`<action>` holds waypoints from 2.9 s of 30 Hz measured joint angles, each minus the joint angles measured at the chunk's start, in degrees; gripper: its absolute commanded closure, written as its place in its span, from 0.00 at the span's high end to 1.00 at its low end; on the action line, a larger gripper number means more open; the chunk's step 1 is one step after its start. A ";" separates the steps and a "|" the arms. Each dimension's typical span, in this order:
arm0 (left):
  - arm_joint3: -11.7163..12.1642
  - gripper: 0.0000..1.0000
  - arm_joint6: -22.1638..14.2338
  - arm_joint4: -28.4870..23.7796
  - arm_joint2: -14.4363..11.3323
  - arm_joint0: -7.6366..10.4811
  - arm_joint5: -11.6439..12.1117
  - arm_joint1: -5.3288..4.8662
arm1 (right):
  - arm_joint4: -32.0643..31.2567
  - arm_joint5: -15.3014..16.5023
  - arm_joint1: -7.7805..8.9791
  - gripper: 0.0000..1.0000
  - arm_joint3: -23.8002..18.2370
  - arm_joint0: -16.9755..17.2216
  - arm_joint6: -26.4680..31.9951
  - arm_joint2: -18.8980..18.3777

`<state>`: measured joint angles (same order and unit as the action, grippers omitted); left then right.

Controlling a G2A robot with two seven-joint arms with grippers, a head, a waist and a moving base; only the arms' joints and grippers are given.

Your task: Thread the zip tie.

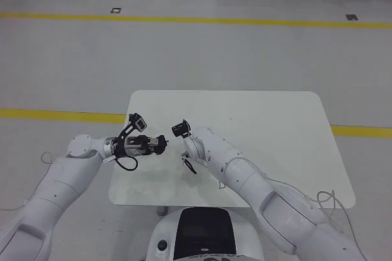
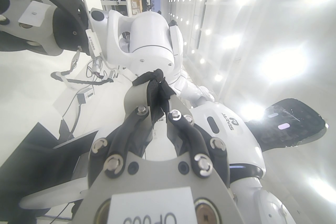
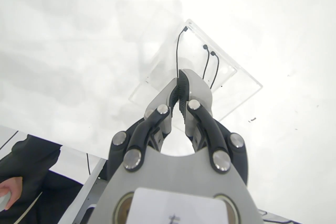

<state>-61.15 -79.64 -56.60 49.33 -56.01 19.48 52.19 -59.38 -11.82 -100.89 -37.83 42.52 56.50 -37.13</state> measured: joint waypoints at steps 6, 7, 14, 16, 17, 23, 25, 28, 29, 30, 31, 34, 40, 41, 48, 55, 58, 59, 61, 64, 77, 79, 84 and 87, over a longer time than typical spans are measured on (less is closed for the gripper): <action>0.00 0.00 0.00 0.00 0.00 0.00 0.00 0.00 | -1.65 -0.65 -0.80 0.29 0.87 0.00 -1.28 1.05; 0.00 0.00 0.00 0.00 0.00 0.00 0.00 0.00 | -1.83 -0.68 -0.95 0.28 1.09 -0.04 -1.28 1.20; 0.00 0.00 0.00 0.00 0.00 0.00 0.00 0.00 | -2.31 -0.37 -2.09 0.25 3.17 -0.63 -1.30 1.90; 0.00 0.00 0.00 0.00 0.00 0.00 0.00 0.00 | -2.30 -0.33 -2.35 0.22 3.70 -0.77 -1.53 1.95; 0.00 0.00 0.00 0.00 0.00 0.00 0.00 0.00 | -2.30 -0.32 -2.52 0.21 4.08 -0.86 -1.66 1.97; 0.00 0.00 0.00 0.00 0.00 0.00 0.00 0.00 | -2.34 -0.76 -3.41 0.16 6.12 -1.36 -2.19 2.11; 0.00 0.00 0.00 0.00 0.00 0.00 0.00 0.00 | -2.21 -0.84 -3.70 0.15 6.76 -1.52 -2.35 2.11; 0.00 0.00 0.00 0.00 0.00 0.00 0.00 0.00 | -2.05 -0.89 -4.16 0.15 7.75 -1.80 -2.65 2.11; 0.00 0.00 0.00 0.00 0.00 0.00 0.00 0.00 | -1.98 -0.87 -4.33 0.15 8.12 -1.91 -2.77 2.09; 0.00 0.00 0.00 0.00 0.00 0.00 0.00 0.00 | -1.92 -0.83 -4.45 0.14 8.40 -1.98 -2.86 2.07; 0.00 0.00 0.00 0.00 0.00 0.00 0.00 0.00 | -1.86 -0.76 -4.56 0.13 8.67 -2.06 -2.95 2.04; 0.00 0.00 0.00 0.00 0.00 0.00 0.00 0.00 | -1.68 -0.52 -4.93 0.11 9.63 -2.34 -3.29 1.94; 0.00 0.00 0.00 0.00 0.00 0.00 0.00 0.00 | -1.21 -0.36 -5.66 0.07 11.57 -2.89 -3.80 1.70; 0.00 0.00 0.00 0.00 0.00 0.00 0.00 0.00 | -1.13 -0.33 -5.82 0.07 12.00 -3.01 -3.83 1.67; 0.00 0.00 0.00 0.00 0.00 0.00 0.00 0.00 | -0.70 0.01 -6.71 0.07 14.26 -3.66 -4.01 1.54; 0.00 0.00 0.00 0.00 0.00 0.00 0.00 0.00 | -0.30 0.06 -7.44 0.00 16.08 -4.21 -4.66 1.31; 0.00 0.00 0.00 0.00 0.00 0.00 0.00 0.00 | -0.35 -0.55 -7.69 0.00 16.55 -4.40 -5.05 1.20; 0.00 0.00 0.00 0.00 0.00 0.00 0.00 0.00 | -0.43 -0.92 -7.78 0.00 16.54 -4.45 -5.08 1.15; 0.00 0.00 0.00 0.00 0.00 0.00 0.00 0.00 | -0.56 -1.30 -7.80 0.00 16.40 -4.47 -5.25 1.01; 0.00 0.00 0.00 0.00 0.00 0.00 0.00 0.00 | -0.64 -1.60 -7.66 0.00 15.82 -4.39 -5.57 0.65; 0.00 0.00 0.00 0.00 0.00 0.00 0.00 0.00 | -2.39 -0.62 -4.29 0.00 7.86 -1.42 -6.40 -2.87; 0.00 0.00 0.00 0.00 0.00 0.00 0.00 0.00 | -3.07 -0.60 -3.56 0.00 5.99 -0.59 -6.00 -3.51; 0.00 0.00 0.00 0.00 0.00 0.00 0.00 0.00 | -5.23 -0.06 -1.24 0.00 -0.69 2.48 -4.20 -5.80; 0.00 0.00 0.00 0.00 0.00 0.00 0.00 0.00 | -6.86 0.54 0.38 0.00 -5.71 4.85 -2.98 -7.66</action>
<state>-61.15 -79.64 -56.60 49.33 -56.01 19.48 52.19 -66.24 -11.29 -100.51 -43.54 47.37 53.52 -44.79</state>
